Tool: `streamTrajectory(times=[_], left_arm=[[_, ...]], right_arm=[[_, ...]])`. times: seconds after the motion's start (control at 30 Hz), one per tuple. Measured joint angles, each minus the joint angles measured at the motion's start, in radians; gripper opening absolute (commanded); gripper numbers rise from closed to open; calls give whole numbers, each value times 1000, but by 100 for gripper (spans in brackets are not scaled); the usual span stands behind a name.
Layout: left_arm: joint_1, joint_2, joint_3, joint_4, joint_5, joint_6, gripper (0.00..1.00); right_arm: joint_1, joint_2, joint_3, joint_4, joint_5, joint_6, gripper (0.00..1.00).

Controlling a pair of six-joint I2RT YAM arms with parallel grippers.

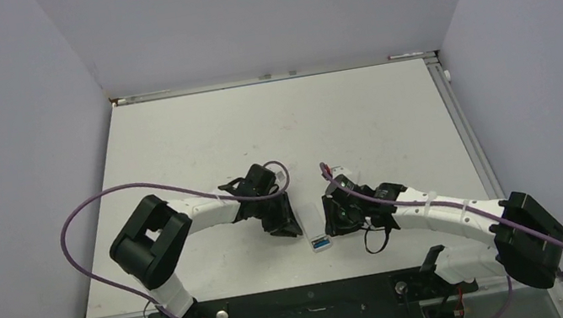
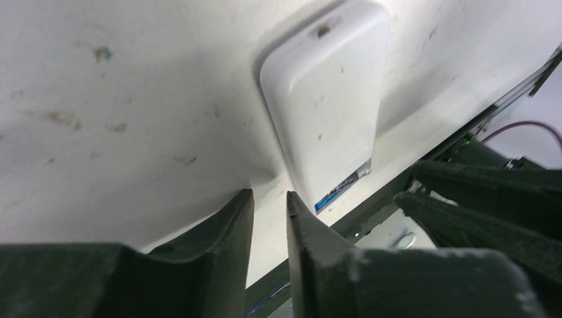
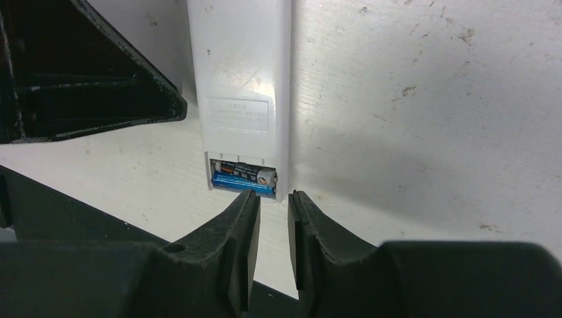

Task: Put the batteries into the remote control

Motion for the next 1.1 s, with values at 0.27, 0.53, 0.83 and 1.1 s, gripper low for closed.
streamTrajectory(times=[0.27,0.53,0.83,1.1], left_arm=[[-39,-81,-81,13,12,-26,33],[-68,-82,-142,129,73,-108,33],[-82,-52,-145,214,78,-157,25],[-82,-36,-145,222,77,-168,18]], right_arm=[[21,8,-1,20,8,48,24],[21,32,-9,36,8,69,24],[22,32,-33,56,8,89,24],[24,32,-39,71,7,102,22]])
